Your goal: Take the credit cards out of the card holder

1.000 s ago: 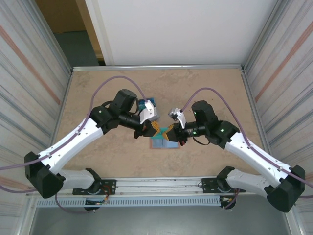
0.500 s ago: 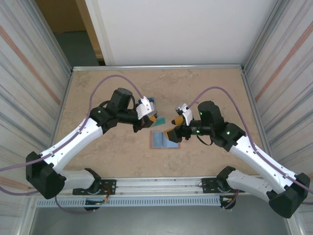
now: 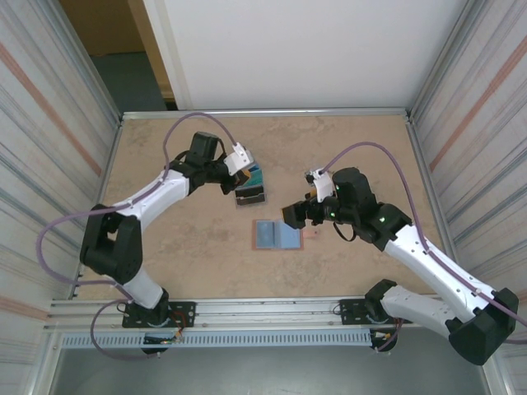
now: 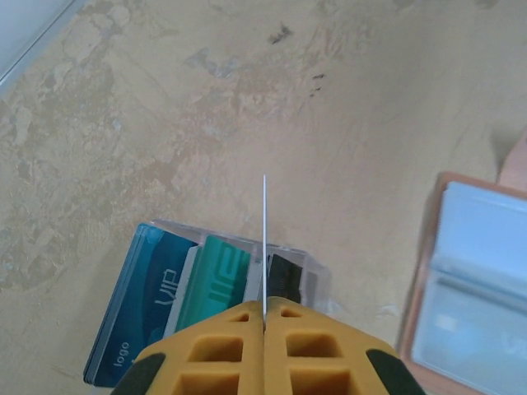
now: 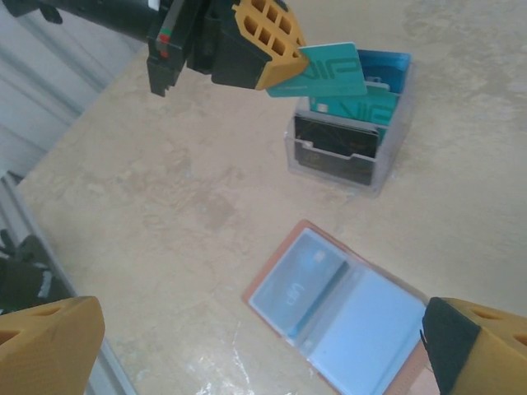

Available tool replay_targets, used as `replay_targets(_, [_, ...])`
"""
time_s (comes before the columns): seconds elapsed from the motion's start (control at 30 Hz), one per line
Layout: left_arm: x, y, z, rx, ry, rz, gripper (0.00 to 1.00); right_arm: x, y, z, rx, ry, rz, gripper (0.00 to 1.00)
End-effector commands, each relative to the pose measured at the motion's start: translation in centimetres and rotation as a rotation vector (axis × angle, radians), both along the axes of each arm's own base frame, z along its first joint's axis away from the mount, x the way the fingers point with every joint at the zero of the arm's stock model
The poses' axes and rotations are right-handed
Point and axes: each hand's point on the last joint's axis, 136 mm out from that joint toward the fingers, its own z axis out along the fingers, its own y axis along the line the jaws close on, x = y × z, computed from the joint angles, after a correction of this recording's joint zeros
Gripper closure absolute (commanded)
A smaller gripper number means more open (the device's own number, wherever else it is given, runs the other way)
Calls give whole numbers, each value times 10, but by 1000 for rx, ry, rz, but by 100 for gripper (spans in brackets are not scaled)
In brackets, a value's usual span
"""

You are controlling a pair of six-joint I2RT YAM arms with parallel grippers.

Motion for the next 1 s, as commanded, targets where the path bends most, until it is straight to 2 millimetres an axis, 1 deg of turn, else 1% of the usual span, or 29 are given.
replay_targets(0.0, [15, -4, 11, 0, -86, -56, 100, 17, -16, 7, -21, -10, -136, 1])
replay_targets(0.13, [24, -1, -6, 33, -78, -66, 100, 23, -26, 1, -39, -9, -201, 1])
replay_targets(0.3, [29, -1, -21, 61, -70, -85, 100, 23, -33, 3, -24, -23, -239, 1])
replay_targets(0.5, [38, -1, -34, 85, -61, -91, 100, 20, -35, 7, 7, -33, -247, 1])
replay_targets(0.83, [49, 4, -51, 132, -73, -78, 100, 19, -34, 1, 17, -13, -244, 1])
replay_targets(0.87, [50, 5, -53, 137, -75, -71, 99, 19, -33, 1, 18, -11, -242, 1])
replay_targets(0.97, [53, 8, -55, 149, -76, -51, 91, 20, -31, 0, 19, -5, -236, 1])
